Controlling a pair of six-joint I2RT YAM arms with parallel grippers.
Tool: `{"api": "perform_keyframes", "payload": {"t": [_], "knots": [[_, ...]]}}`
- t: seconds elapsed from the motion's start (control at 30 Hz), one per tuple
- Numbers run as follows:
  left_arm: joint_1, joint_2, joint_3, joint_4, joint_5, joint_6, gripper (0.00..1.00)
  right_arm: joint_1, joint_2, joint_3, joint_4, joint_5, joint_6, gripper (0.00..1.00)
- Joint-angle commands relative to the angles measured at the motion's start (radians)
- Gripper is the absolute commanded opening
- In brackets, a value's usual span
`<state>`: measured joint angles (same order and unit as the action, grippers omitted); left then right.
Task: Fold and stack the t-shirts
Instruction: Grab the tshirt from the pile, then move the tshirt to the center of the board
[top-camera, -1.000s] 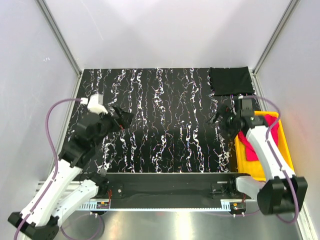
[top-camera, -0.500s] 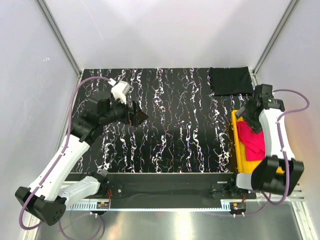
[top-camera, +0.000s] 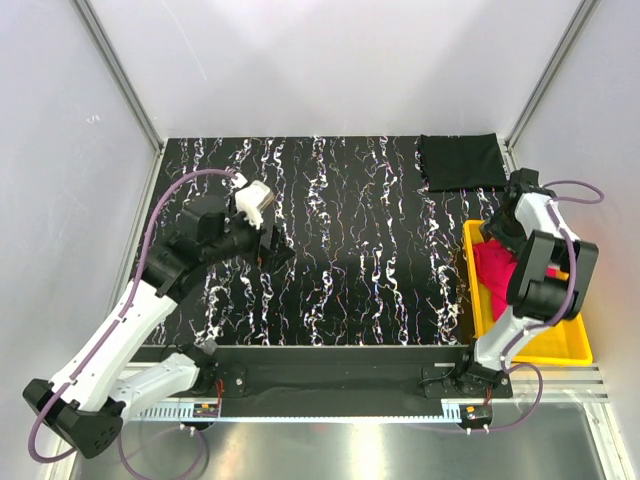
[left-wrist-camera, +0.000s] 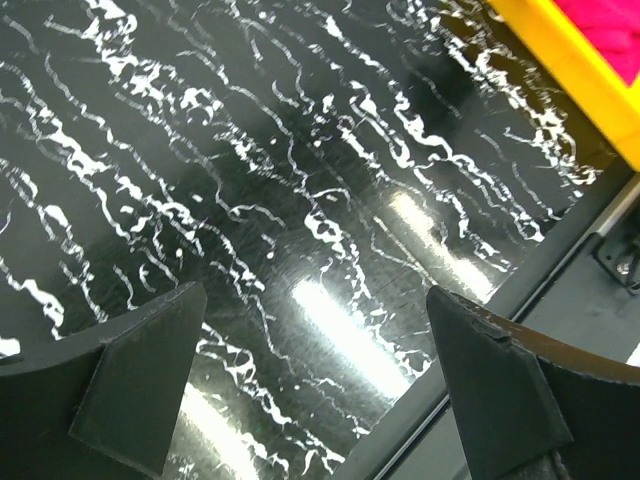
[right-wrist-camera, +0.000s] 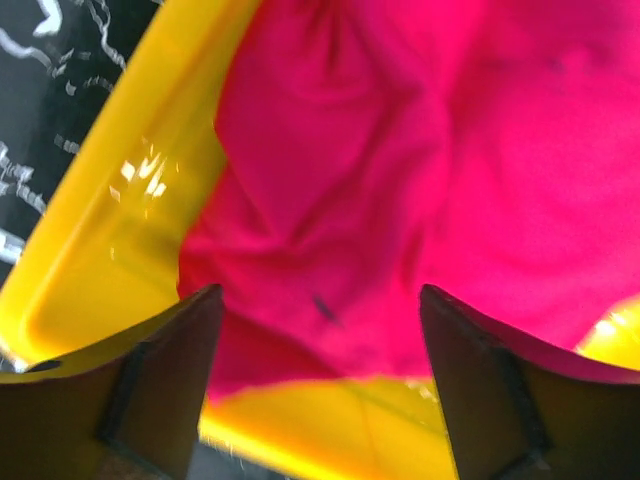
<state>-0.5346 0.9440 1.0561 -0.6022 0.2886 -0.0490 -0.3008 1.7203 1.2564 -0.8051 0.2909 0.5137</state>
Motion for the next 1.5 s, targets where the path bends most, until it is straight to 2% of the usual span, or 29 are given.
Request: {"api": "perform_keyframes", "payload": {"t": [0.0, 0.07, 0.13, 0.17, 0.2, 0.23, 0.37, 0.5, 0.6, 0.63, 0.67, 0.7, 0.8, 0.93, 0.97, 1.0, 1.07, 1.1, 1.17, 1.2, 1.23, 1.27, 1.3, 1.33, 1.37, 1.47], "knots": [[0.001, -0.046, -0.008, 0.006, -0.035, 0.031, 0.99, -0.007, 0.07, 0.017, 0.109, 0.021, 0.034, 0.83], [0.001, -0.057, -0.004, -0.004, -0.054, 0.028, 0.99, -0.021, 0.114, 0.02, 0.122, 0.004, 0.061, 0.69], [0.001, -0.063, 0.011, -0.024, -0.057, 0.006, 0.99, -0.027, 0.128, 0.02, 0.124, 0.026, 0.069, 0.51], [0.001, -0.063, 0.021, -0.033, -0.049, -0.008, 0.99, -0.027, 0.128, 0.02, 0.119, 0.04, 0.065, 0.21], [0.001, -0.062, 0.039, -0.053, -0.04, -0.038, 0.99, -0.032, 0.119, 0.017, 0.118, 0.056, 0.063, 0.04], [0.001, -0.059, 0.05, -0.062, -0.029, -0.051, 0.99, -0.031, 0.11, 0.023, 0.106, 0.11, 0.062, 0.0], [0.002, -0.039, 0.142, -0.143, -0.006, -0.129, 0.99, -0.031, -0.039, 0.122, -0.101, 0.287, 0.146, 0.0], [0.001, -0.039, 0.153, -0.142, 0.029, -0.239, 0.99, -0.015, -0.266, 0.196, -0.123, 0.261, 0.18, 0.0], [0.001, -0.033, 0.14, -0.131, 0.023, -0.378, 0.99, 0.03, -0.41, 0.283, -0.095, 0.102, 0.172, 0.0], [0.002, -0.03, 0.137, -0.131, 0.023, -0.406, 0.99, 0.051, -0.448, 0.307, -0.08, -0.026, 0.167, 0.0], [0.002, -0.028, 0.137, -0.133, 0.026, -0.428, 0.99, 0.081, -0.459, 0.339, -0.083, -0.077, 0.152, 0.0], [0.004, -0.025, 0.139, -0.133, 0.032, -0.464, 0.99, 0.171, -0.468, 0.409, -0.095, -0.097, 0.144, 0.0], [0.005, -0.022, 0.154, -0.125, 0.066, -0.508, 0.99, 0.294, -0.501, 0.507, -0.126, -0.183, 0.121, 0.0], [0.005, -0.049, 0.159, -0.094, 0.06, -0.517, 0.96, 0.415, -0.545, 0.514, -0.111, -0.514, 0.138, 0.0], [0.005, -0.062, 0.157, -0.088, 0.035, -0.529, 0.95, 0.446, -0.553, 0.497, -0.092, -0.556, 0.128, 0.0], [0.005, -0.079, 0.157, -0.087, 0.018, -0.534, 0.95, 0.462, -0.564, 0.476, -0.071, -0.678, 0.131, 0.0], [0.005, -0.126, 0.145, -0.076, -0.015, -0.542, 0.95, 0.483, -0.6, 0.404, 0.068, -0.856, 0.14, 0.0], [0.005, -0.14, 0.139, -0.068, -0.028, -0.545, 0.96, 0.489, -0.613, 0.306, 0.111, -0.925, 0.157, 0.01], [0.005, -0.169, 0.118, -0.061, -0.057, -0.551, 0.99, 0.491, -0.656, 0.128, 0.246, -1.103, 0.232, 0.07], [0.005, -0.172, 0.111, -0.057, -0.065, -0.549, 0.99, 0.491, -0.666, 0.074, 0.273, -1.183, 0.252, 0.14], [0.005, -0.171, 0.107, -0.059, -0.072, -0.545, 0.99, 0.488, -0.672, 0.025, 0.253, -1.203, 0.25, 0.17], [0.007, -0.165, 0.099, -0.062, -0.086, -0.542, 0.99, 0.489, -0.673, -0.067, 0.198, -1.196, 0.237, 0.22], [0.005, -0.154, 0.094, -0.065, -0.092, -0.546, 0.99, 0.479, -0.668, -0.106, 0.117, -1.159, 0.217, 0.42], [0.005, -0.142, 0.087, -0.067, -0.091, -0.549, 0.99, 0.476, -0.656, -0.141, -0.055, -1.038, 0.171, 0.45], [0.005, -0.13, 0.078, -0.065, -0.082, -0.561, 0.99, 0.474, -0.651, -0.21, -0.115, -0.974, 0.148, 0.47], [-0.011, -0.022, 0.049, -0.045, -0.005, -0.591, 0.99, 0.473, -0.672, -0.274, -0.216, -0.822, 0.072, 0.51]]}}
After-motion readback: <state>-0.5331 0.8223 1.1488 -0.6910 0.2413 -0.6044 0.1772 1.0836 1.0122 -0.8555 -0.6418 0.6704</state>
